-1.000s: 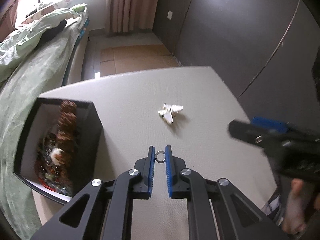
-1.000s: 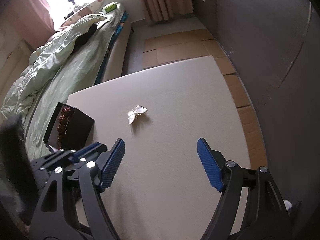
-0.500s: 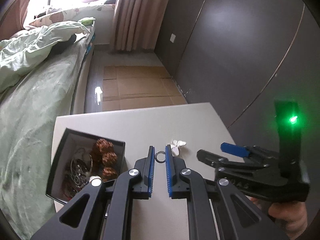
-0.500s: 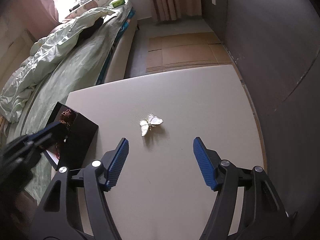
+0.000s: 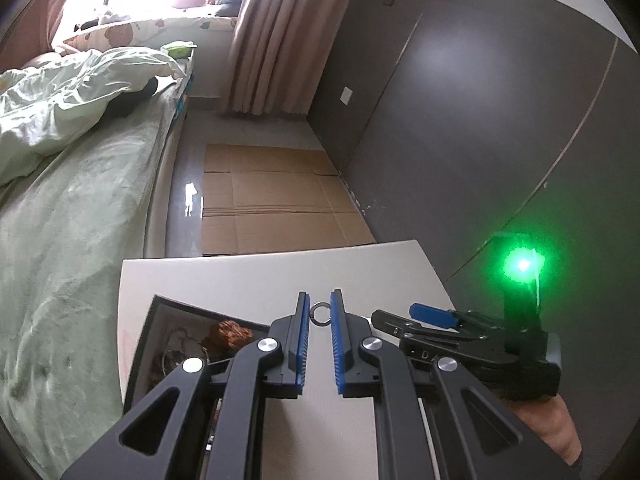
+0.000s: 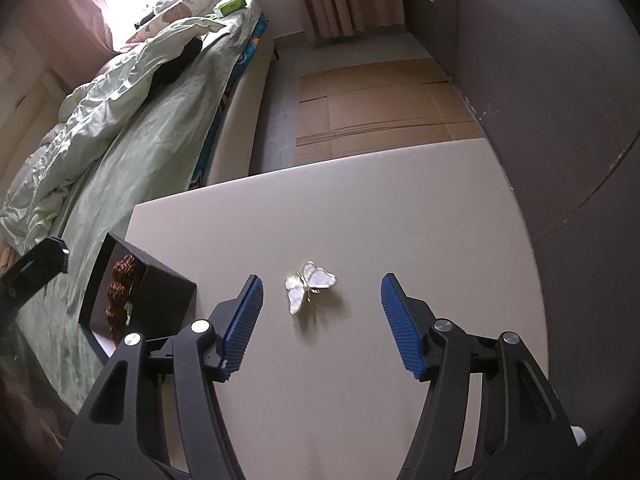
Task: Organize jewelry
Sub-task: 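Carry the silver ring toward the box with the left tool while the right tool grasps the white butterfly brooch, then release the ring into the box with the left tool while the right tool carries the brooch over it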
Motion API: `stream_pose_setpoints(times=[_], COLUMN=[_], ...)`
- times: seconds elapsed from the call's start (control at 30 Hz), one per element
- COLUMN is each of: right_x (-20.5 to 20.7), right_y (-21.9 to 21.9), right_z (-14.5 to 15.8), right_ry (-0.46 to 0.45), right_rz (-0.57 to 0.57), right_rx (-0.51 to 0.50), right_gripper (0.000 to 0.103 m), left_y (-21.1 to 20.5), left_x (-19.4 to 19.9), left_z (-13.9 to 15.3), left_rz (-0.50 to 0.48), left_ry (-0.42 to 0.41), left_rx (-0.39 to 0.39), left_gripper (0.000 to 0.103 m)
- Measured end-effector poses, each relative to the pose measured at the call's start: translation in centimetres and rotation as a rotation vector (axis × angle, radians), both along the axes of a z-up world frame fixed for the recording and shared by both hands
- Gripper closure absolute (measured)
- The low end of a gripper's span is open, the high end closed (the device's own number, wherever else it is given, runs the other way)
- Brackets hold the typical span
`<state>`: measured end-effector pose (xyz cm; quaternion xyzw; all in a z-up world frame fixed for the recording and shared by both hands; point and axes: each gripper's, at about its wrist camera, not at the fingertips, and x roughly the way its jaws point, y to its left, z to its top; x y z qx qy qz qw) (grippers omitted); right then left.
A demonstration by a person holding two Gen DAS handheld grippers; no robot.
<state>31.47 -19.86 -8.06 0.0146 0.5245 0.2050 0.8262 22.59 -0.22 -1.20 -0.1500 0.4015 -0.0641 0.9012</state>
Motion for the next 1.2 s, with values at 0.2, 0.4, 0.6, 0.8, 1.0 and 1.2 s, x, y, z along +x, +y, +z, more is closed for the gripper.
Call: stream_pose_setpoints(times=[0.2, 0.4, 0.6, 0.8, 1.0, 1.2], right_x=[1.1, 1.6, 1.5, 1.4, 0.9, 0.4], right_y=[1.9, 3.0, 3.1, 4.2, 5.0, 4.9], right_z=[-1.6, -3.1, -2.9, -4.0, -4.2, -3.4], right_ry=[0.031, 0.025, -0.009, -0.021, -0.004, -0.008], right_rz=[0.02, 0.028, 0.069, 0.129, 0.196, 0.196], right_rx=[-0.059, -0.181, -0.194, -0.269, -0.275, -0.249], right_gripper=[0.044, 0.044, 0.02, 0.03, 0.063, 0.063], left_y=[1.7, 2.8, 3.0, 3.7, 4.0, 5.1], left_x=[0.5, 0.2, -0.3, -0.3, -0.3, -0.6], left_z=[-0.4, -0.1, 0.0, 0.3, 0.0, -0.6], left_rz=[0.017, 0.027, 0.028, 0.046, 0.05, 0.074], left_ry=[0.01, 0.005, 0.005, 0.0, 0.012, 0.034], left_rx=[-0.035, -0.046, -0.044, -0.051, -0.049, -0.043], left_gripper=[0.095, 0.095, 0.095, 0.095, 0.095, 0.095])
